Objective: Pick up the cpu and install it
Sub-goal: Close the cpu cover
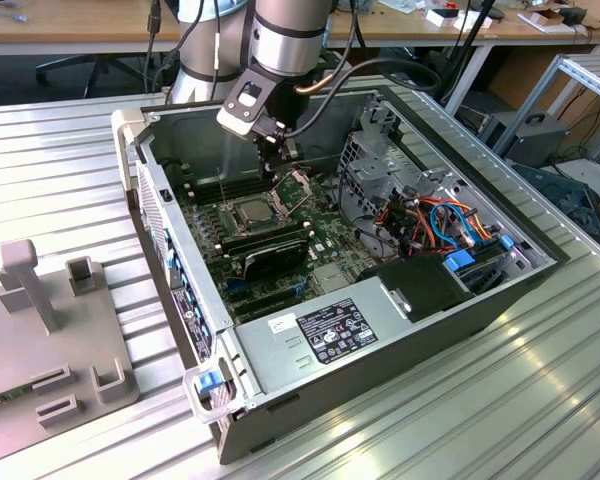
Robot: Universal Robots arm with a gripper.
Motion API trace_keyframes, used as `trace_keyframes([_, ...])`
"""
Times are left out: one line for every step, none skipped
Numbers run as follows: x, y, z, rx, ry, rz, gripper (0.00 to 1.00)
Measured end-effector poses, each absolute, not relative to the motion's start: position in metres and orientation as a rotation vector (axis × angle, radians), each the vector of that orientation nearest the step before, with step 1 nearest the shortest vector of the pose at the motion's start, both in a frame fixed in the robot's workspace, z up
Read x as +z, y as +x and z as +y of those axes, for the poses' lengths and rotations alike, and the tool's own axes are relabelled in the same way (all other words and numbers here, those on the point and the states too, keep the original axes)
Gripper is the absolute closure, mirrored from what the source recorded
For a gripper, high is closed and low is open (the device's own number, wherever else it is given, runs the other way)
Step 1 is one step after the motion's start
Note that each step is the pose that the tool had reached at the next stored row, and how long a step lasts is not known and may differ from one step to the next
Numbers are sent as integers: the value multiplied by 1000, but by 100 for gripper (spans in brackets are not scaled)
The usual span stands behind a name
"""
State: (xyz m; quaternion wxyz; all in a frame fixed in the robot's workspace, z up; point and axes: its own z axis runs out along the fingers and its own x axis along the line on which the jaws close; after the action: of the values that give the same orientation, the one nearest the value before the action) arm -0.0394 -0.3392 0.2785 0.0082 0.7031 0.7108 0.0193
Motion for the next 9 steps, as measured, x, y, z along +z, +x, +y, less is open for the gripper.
trace_keyframes([278, -37, -339, 60, 2197, 2222, 89])
trace_keyframes([278, -36, -339, 61, 2197, 2221, 89])
trace_keyframes([278, -34, -339, 60, 2197, 2221, 89])
trace_keyframes([278, -33, -339, 60, 2197, 2221, 89])
trace_keyframes([278, -31, -339, 60, 2197, 2221, 89])
trace_keyframes([278, -30, -339, 60, 2197, 2222, 89])
trace_keyframes([278, -29, -339, 60, 2197, 2222, 89])
trace_keyframes([278, -28, -339, 60, 2197, 2222, 89])
trace_keyframes([278, -28, -339, 60, 2197, 2221, 89])
